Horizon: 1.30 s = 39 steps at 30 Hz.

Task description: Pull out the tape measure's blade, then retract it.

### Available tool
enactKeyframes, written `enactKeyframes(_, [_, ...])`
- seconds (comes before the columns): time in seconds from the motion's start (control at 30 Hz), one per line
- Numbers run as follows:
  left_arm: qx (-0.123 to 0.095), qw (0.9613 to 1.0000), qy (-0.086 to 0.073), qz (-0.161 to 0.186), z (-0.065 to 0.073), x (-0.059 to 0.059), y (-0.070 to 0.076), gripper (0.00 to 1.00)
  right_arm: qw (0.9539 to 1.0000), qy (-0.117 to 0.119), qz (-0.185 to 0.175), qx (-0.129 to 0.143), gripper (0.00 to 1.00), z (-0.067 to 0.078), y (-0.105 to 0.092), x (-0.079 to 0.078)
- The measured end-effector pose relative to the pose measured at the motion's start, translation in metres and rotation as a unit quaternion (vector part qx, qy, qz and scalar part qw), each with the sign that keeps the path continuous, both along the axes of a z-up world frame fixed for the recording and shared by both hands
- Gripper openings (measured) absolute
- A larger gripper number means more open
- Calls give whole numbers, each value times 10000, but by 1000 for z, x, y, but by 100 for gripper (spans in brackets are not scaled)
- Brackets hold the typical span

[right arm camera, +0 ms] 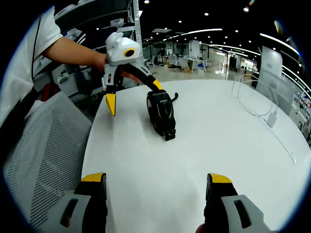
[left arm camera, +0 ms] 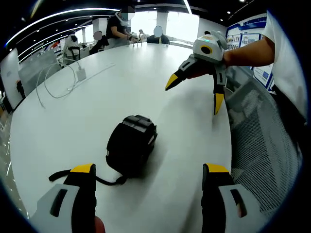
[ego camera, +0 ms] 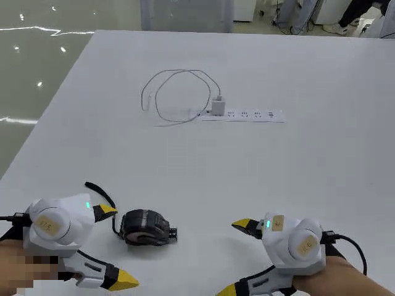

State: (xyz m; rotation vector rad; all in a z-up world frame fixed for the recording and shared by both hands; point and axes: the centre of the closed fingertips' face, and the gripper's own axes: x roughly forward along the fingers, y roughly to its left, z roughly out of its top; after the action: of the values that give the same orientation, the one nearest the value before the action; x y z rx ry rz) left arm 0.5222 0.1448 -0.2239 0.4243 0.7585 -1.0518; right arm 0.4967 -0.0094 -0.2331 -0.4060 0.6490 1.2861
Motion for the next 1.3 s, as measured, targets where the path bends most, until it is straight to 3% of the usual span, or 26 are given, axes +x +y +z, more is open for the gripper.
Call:
enactKeyframes(0.43, [297, 9991, 121, -272, -8, 12, 0, 80, 9999, 34, 106, 13, 82, -2, 9, 2])
enactKeyframes(0.7, [484, 9975, 214, -474, -15, 17, 0, 69, 9999, 50, 146, 22, 82, -3, 13, 2])
enactKeyframes(1.3, [796, 9934, 242, -791, -24, 29, -4, 46, 9998, 87, 132, 81, 82, -4, 19, 3])
